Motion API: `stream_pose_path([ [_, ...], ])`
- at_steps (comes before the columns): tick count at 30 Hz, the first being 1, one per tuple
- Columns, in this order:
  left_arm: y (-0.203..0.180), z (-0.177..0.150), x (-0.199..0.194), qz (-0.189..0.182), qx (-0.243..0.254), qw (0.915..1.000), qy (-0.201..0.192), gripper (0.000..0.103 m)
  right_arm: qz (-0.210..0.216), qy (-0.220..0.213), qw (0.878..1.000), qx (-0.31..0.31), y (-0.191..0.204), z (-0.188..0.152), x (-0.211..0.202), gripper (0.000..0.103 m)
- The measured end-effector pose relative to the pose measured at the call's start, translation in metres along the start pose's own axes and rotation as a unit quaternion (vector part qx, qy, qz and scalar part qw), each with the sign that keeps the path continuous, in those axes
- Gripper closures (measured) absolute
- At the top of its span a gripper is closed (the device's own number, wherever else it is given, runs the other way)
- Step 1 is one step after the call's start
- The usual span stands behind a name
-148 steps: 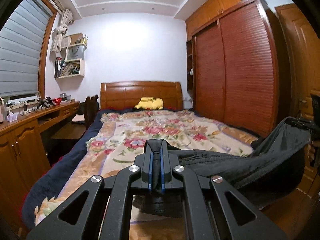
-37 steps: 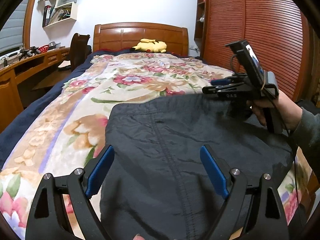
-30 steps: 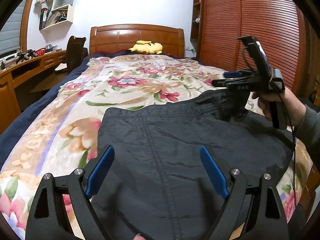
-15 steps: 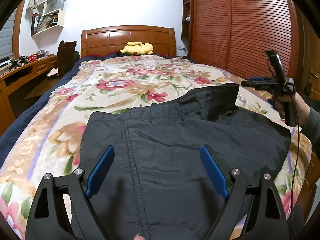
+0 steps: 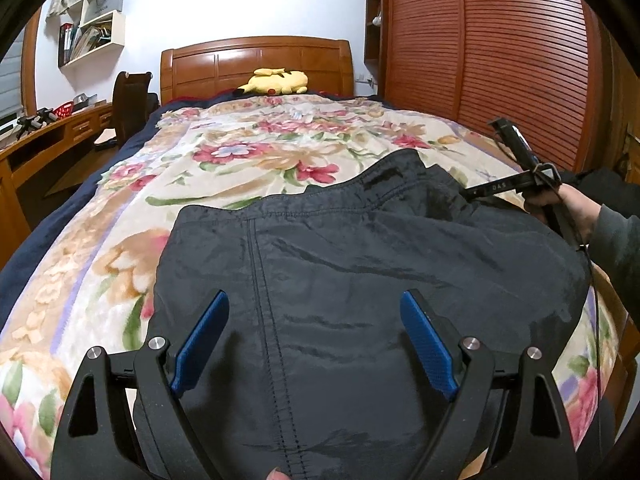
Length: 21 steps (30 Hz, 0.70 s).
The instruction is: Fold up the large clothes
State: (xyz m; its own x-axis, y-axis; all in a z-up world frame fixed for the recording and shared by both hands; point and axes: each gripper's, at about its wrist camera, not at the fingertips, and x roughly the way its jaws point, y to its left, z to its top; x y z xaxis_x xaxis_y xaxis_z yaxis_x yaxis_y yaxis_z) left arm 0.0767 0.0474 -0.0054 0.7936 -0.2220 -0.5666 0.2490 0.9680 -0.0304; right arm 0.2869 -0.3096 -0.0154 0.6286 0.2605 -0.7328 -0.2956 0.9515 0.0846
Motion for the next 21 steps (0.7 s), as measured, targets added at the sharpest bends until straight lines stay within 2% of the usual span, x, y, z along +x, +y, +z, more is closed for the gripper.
stream_pose_path([
  [1,0.001,0.000,0.000,0.000,-0.001,1.0000,0.001,0.015,0.005,-0.006,1.000,-0.008,0.001,0.001,-0.002,0.078],
  [3,0.001,0.000,0.001,-0.001,-0.003,1.0000,0.004,0.015,0.008,-0.016,0.999,-0.030,0.004,0.001,-0.007,0.092],
  [6,0.001,-0.001,0.003,0.002,-0.003,1.0000,0.009,0.015,-0.012,-0.035,0.998,-0.048,0.005,-0.005,-0.016,0.095],
  [9,0.001,-0.001,0.004,0.002,-0.003,0.9999,0.013,0.015,-0.071,-0.054,0.995,-0.031,0.001,-0.005,-0.026,0.097],
  [10,0.001,-0.002,0.005,0.002,-0.004,0.9999,0.014,0.015,-0.096,-0.045,0.994,-0.011,-0.004,-0.005,-0.027,0.097],
  [12,0.002,-0.002,0.006,0.002,-0.006,0.9999,0.016,0.015,-0.105,-0.027,0.994,0.013,-0.009,-0.007,-0.025,0.097],
  [17,0.003,-0.002,0.004,0.000,-0.010,0.9999,0.013,0.015,-0.134,-0.027,0.991,0.000,0.000,-0.005,-0.021,0.096],
  [20,0.003,-0.002,0.002,0.002,-0.009,0.9999,0.010,0.015,-0.154,-0.048,0.987,-0.020,0.011,-0.006,-0.036,0.086],
  [21,0.004,-0.002,0.001,0.002,-0.010,0.9999,0.009,0.015,-0.157,-0.056,0.986,-0.025,0.014,-0.006,-0.041,0.074],
])
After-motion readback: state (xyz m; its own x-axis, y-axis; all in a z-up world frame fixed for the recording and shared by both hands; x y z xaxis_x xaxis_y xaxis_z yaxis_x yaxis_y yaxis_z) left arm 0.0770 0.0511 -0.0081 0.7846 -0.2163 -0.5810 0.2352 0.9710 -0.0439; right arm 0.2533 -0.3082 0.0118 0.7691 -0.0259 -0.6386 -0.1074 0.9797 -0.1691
